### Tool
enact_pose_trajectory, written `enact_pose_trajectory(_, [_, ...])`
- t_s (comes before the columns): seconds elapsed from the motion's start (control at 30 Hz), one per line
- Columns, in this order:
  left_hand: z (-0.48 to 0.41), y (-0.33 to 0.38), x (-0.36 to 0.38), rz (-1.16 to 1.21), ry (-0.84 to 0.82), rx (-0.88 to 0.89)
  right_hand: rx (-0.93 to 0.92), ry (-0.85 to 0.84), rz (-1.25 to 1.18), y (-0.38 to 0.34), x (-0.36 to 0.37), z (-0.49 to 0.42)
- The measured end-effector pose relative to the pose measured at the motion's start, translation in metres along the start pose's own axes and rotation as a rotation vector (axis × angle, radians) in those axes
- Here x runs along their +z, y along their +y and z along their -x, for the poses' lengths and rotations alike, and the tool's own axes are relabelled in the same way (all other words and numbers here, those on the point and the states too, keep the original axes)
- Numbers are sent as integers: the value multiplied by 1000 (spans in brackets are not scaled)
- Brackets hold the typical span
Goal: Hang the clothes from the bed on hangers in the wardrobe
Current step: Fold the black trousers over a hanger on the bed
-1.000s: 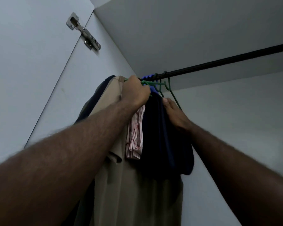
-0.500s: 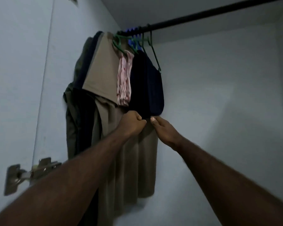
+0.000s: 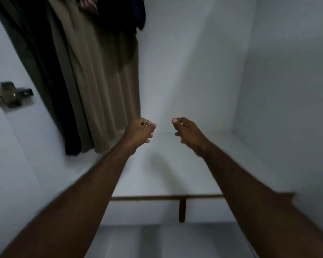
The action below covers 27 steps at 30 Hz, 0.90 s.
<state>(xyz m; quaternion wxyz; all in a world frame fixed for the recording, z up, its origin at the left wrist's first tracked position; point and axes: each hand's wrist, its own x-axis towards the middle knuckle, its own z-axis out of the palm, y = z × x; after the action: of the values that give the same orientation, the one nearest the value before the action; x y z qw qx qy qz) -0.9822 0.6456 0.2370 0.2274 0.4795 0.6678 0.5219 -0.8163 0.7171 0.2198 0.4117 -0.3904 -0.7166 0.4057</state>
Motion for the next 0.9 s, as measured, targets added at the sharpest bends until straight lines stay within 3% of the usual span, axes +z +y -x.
enact_pose_trajectory(0.23, [110,-116,46,124,-274,-210,355,155,-165,96,38,168])
enact_pose_trajectory(0.27, [150,-137,65,102,-412,-271,479,245,-167,118,41,226])
enact_pose_trajectory(0.37, [183,-160,83,117,-434,-351,590,295,-243,143,51,270])
enact_pose_trajectory(0.53, [295,-182,146,83,-772,-410,814,653,-324,167,33,416])
enact_pose_trajectory(0.9, [534,-188,189,-68,-1244,-398,947,1232,-453,142,32,701])
